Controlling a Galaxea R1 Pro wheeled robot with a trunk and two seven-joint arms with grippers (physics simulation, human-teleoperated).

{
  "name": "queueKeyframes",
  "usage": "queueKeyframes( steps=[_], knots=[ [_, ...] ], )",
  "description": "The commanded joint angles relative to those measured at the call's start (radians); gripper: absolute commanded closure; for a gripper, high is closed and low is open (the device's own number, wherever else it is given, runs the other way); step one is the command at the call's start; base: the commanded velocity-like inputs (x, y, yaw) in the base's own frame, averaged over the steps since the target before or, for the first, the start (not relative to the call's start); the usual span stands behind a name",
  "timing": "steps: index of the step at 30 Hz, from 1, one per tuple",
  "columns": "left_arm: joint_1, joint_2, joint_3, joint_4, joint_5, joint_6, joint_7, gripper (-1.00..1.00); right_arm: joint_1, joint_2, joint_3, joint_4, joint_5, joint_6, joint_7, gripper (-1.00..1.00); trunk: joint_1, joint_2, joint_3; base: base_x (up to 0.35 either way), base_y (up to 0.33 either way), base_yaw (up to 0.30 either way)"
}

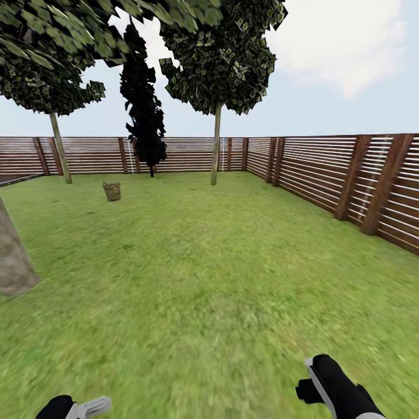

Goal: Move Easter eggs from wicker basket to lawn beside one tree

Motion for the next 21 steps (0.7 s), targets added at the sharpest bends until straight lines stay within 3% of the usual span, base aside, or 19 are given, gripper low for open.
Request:
queueKeyframes(
  steps=[1, 21],
  knots=[
    [-0.001, 0.0, 0.001, -0.001, 0.002, 0.005, -0.001, -1.0, 0.0, 0.0, 0.0, -0.001, 0.009, 0.005, 0.004, -1.0, 0.001, -0.001, -0.001, 0.344, 0.0, 0.0],
    [-0.001, 0.0, -0.002, 0.0, 0.001, 0.005, -0.005, -1.0, 0.0, 0.001, 0.0, -0.001, 0.009, 0.005, 0.005, -1.0, 0.001, -0.001, -0.001, 0.344, 0.0, 0.0]
  ],
)
